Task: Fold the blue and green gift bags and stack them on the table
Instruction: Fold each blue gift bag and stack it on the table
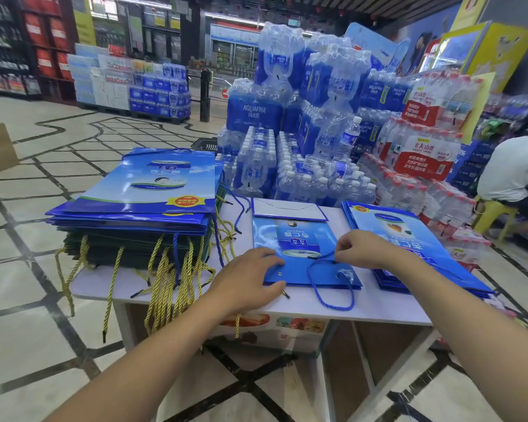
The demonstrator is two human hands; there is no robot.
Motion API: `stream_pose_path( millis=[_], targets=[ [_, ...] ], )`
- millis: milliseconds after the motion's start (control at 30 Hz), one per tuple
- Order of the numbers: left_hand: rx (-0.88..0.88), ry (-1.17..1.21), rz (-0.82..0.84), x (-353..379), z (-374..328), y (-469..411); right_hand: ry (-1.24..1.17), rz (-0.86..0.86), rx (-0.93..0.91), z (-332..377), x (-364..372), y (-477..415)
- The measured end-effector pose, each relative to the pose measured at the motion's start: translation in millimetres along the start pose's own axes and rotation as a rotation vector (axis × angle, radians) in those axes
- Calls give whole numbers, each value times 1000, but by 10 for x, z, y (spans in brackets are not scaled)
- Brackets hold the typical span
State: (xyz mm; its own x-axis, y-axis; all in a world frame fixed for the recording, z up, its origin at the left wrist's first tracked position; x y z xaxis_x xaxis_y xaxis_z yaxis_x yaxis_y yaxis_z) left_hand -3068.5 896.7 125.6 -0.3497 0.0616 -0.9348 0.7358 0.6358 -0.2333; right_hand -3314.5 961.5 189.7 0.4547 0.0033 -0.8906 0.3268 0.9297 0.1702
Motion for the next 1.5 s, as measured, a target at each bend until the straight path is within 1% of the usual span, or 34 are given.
stream_pose_path(
  millis=[67, 133, 267, 333, 367, 433, 500, 600, 667, 767, 833, 1000, 1100, 1167, 1333, 1500],
  targets=[
    [-9, 17, -19, -1, 17, -3, -48, -108, 73, -63, 12, -88],
    [-7, 14, -13, -3, 11, -6, -98, -158, 137, -69, 52, -162],
    [-12, 2, -5, -16, -1, -1, 12, -39, 203, 43, 233, -239],
    [-9, 5, -12, -24, -9, 3, 27, 10, 137, 170, 302, -232],
    [-7, 8, -17, -28, -12, 7, -2, 49, 79, 243, 338, -213],
    [-7, 18, -30, -34, -15, 20, -84, 175, -57, 399, 416, -133],
    [-8, 30, -36, -35, -11, 25, -87, 256, -162, 512, 464, -51],
    [-13, 32, -25, -43, 5, 16, -19, 214, -191, 513, 404, -52],
    [-13, 41, -19, -46, 2, 19, -16, 187, -189, 483, 368, -59],
    [-26, 62, -17, -52, 2, 30, -137, 179, -256, 517, 412, -15],
    [-42, 79, -20, -62, 8, 38, -170, 173, -306, 551, 507, 11],
    [-72, 113, -27, -68, 18, 62, -183, 53, -382, 530, 609, -19],
    [-75, 127, -38, -64, 36, 63, -264, 18, -397, 542, 524, -18],
    [-70, 129, -45, -62, 45, 59, -291, 20, -417, 567, 456, -28],
    [-67, 136, -44, -29, 66, 47, -172, 82, -473, 703, 453, -19],
    [-79, 141, -54, -35, 50, 36, -32, 167, -469, 878, 502, -14]
  ],
)
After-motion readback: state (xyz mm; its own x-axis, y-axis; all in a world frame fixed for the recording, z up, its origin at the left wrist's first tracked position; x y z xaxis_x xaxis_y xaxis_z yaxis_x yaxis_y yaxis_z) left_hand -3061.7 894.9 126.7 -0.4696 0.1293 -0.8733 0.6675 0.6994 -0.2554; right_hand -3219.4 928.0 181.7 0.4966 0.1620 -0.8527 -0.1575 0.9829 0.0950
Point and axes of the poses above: each hand's wrist, its own y-axis away from the middle knuckle, its own x-axis out of the palm, z = x × y, the point moved 5 cm from there along -y, towards the middle knuckle, and after that the axes turned 10 degrees about -y, right-handed, at the moved point
